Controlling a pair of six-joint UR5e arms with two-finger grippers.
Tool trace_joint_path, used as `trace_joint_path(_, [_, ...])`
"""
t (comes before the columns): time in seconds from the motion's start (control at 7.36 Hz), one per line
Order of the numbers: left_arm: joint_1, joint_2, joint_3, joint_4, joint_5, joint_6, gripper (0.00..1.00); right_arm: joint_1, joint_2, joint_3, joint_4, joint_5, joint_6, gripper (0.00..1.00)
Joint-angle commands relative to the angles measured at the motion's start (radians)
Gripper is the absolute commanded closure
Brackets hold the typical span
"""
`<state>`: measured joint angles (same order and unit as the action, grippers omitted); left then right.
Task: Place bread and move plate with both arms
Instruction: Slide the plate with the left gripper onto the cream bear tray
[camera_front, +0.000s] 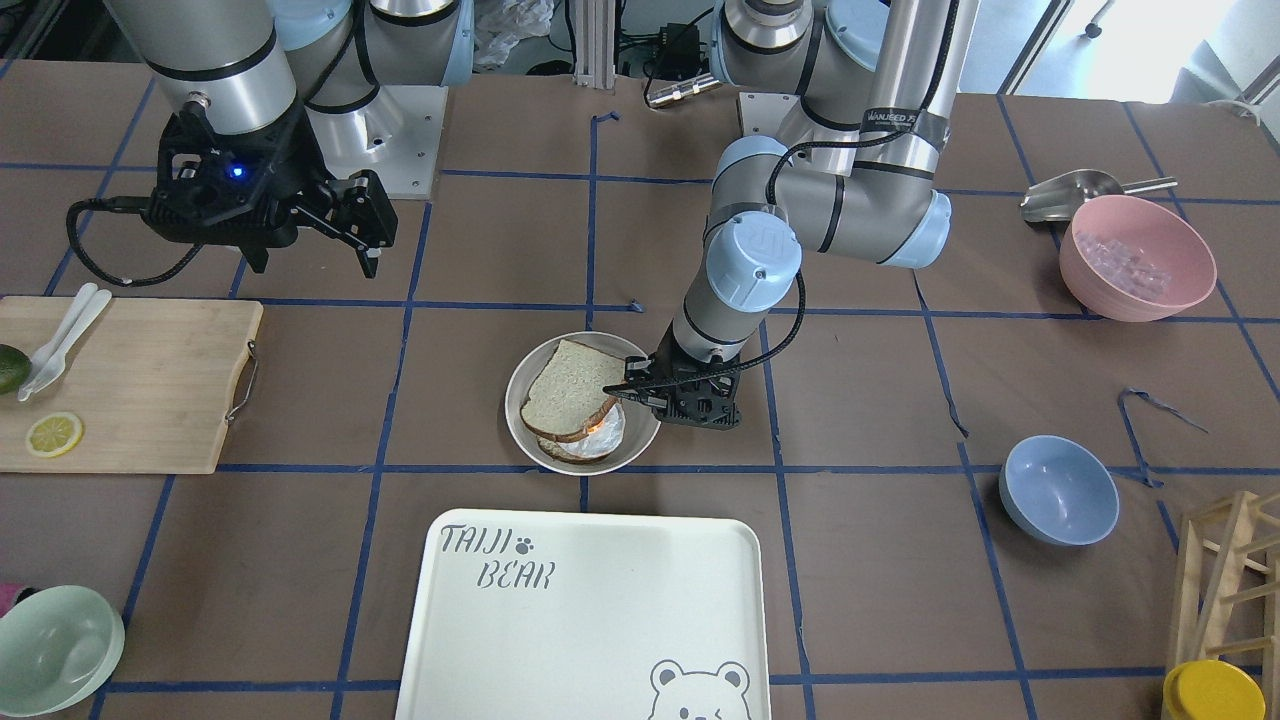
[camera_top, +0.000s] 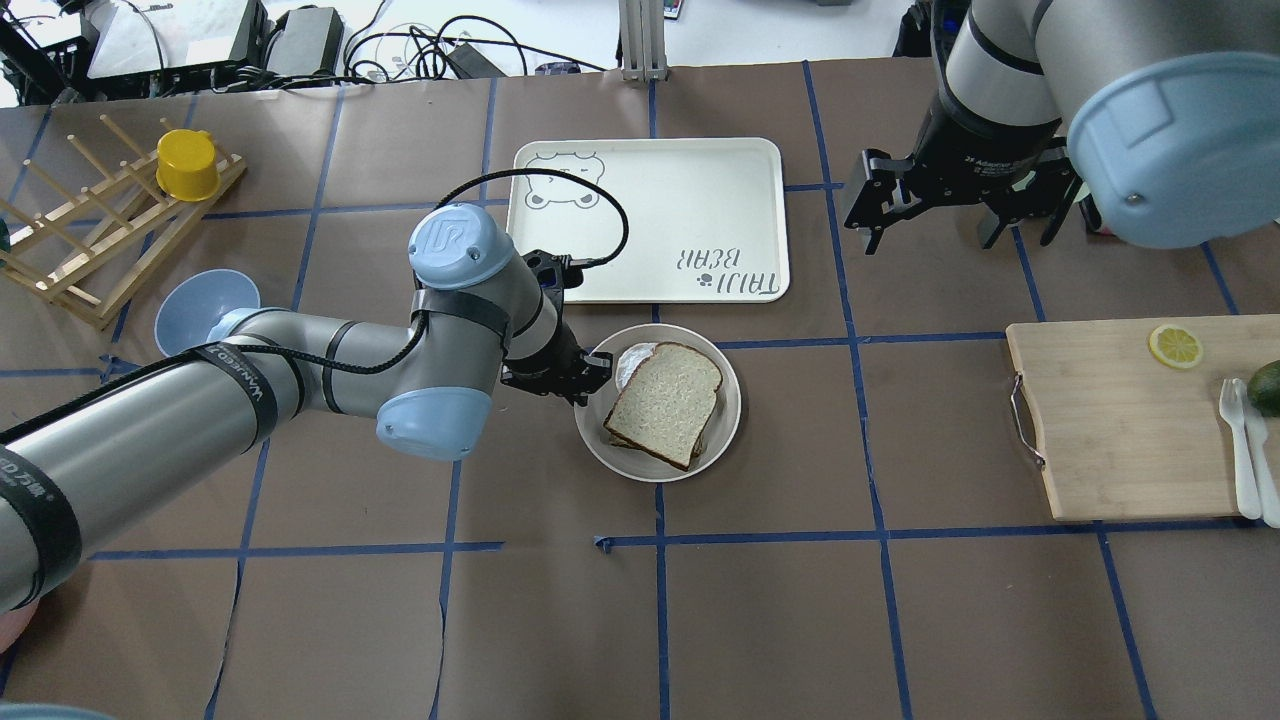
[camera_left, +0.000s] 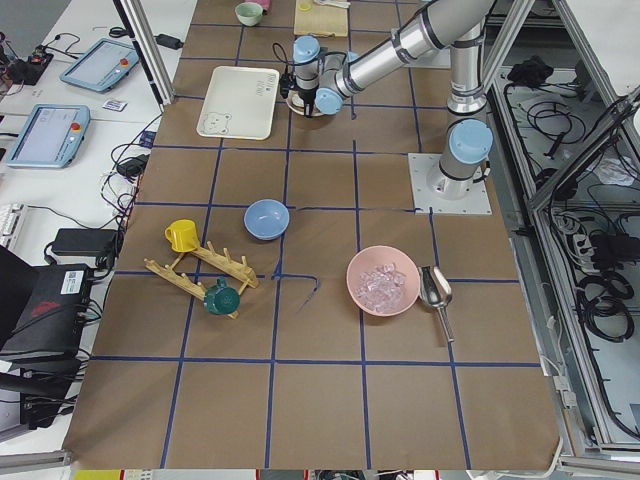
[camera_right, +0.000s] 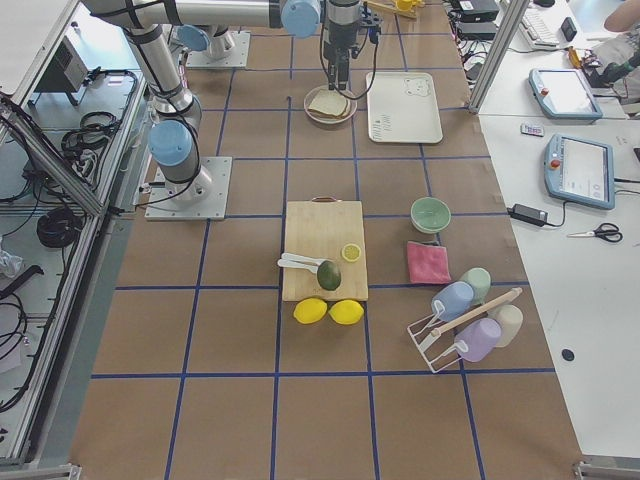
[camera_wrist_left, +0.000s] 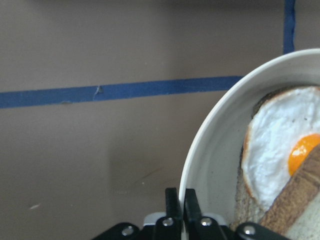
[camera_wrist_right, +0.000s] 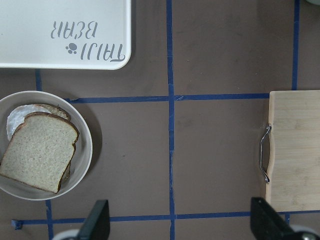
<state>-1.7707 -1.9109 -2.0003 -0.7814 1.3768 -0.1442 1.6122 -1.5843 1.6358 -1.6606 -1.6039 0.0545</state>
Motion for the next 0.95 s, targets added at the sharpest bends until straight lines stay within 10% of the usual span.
trace_joint_path(0.0, [0.011, 0.019, 0.006, -0.001, -0.073, -0.002, 1.0, 0.0, 0.0, 0.001, -0.002, -0.001, 0.001, 0.0])
trace_joint_path(0.81, [0.115, -0.129, 0.239, -0.012, -0.177, 0.011, 1.0, -0.003, 0.001, 0.009, -0.002, -0.005, 0.001, 0.0])
